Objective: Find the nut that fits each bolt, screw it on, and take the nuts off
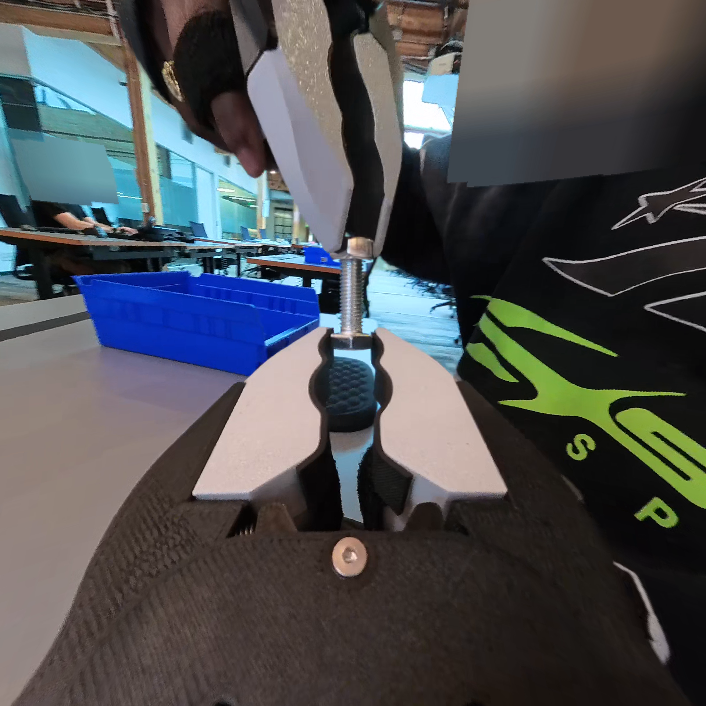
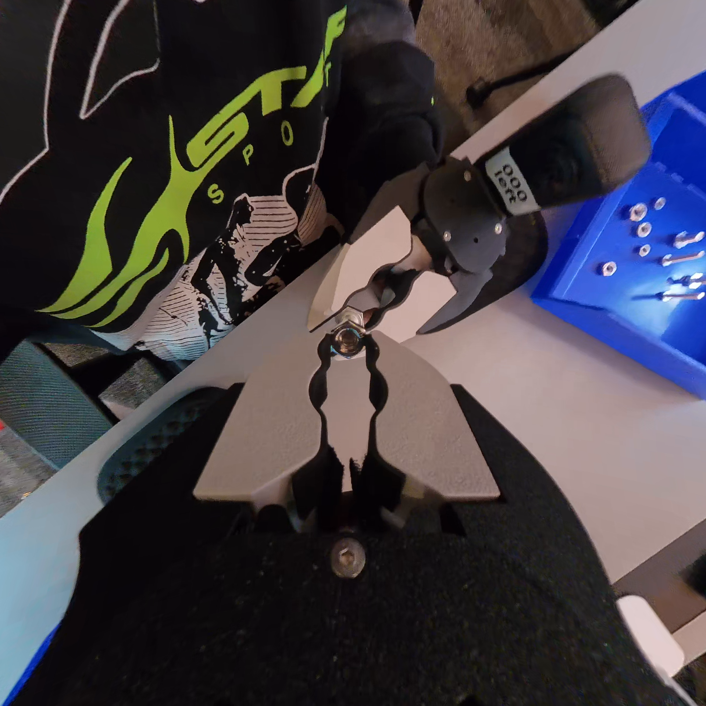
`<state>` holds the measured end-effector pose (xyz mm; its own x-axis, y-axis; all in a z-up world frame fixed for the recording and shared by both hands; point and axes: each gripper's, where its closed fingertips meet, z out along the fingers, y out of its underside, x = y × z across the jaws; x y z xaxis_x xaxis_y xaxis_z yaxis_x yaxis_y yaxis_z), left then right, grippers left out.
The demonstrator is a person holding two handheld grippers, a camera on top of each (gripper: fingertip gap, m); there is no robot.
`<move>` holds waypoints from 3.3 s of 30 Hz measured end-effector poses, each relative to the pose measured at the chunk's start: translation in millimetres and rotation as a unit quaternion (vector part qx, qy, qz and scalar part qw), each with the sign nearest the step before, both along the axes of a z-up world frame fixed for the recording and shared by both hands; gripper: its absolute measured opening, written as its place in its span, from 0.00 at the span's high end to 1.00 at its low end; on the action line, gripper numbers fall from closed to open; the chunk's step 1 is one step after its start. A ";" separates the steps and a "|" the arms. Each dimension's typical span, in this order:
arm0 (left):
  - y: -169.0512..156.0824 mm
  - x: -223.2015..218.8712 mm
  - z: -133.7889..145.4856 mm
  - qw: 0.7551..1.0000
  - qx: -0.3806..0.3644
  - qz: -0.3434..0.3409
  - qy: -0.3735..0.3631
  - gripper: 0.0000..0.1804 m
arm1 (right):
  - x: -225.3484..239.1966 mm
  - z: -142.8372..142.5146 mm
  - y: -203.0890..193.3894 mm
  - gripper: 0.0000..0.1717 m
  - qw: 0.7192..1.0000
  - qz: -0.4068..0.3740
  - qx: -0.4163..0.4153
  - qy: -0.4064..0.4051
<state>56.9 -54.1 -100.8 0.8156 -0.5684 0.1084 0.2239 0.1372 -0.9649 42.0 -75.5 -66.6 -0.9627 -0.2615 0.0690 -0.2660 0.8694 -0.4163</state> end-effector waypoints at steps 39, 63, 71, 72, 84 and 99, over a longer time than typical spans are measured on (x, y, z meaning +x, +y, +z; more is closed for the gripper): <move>23.0 -34.7 -1.5 0.967 0.009 0.251 0.045 0.90 | -25.5 -6.1 19.3 0.90 0.973 -0.205 0.102 -0.030; 20.4 -41.7 1.4 0.962 0.019 0.271 0.027 0.90 | -32.2 -5.5 16.3 0.87 0.949 -0.295 0.101 -0.051; 17.5 -44.3 4.4 0.963 0.029 0.269 0.010 0.90 | -33.2 -0.2 7.0 0.60 0.948 -0.312 -0.005 -0.054; 16.8 -45.2 5.0 0.963 0.030 0.269 0.007 0.90 | -33.6 1.7 1.6 0.57 0.944 -0.319 -0.064 -0.058; 13.1 -47.6 11.1 0.965 0.051 0.256 -0.025 0.90 | -39.0 19.9 13.3 0.74 0.689 -0.359 -0.629 0.015; 16.0 -42.8 8.1 0.967 0.046 0.249 -0.011 0.90 | -42.5 10.9 2.8 0.89 0.713 -0.347 -0.609 0.019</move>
<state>14.1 -38.1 -92.8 0.9887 -0.1144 0.0965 0.1286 0.3191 -0.9389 -0.5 -72.6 -55.7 -0.8228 0.5529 -0.1316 0.0210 -0.2018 -0.9792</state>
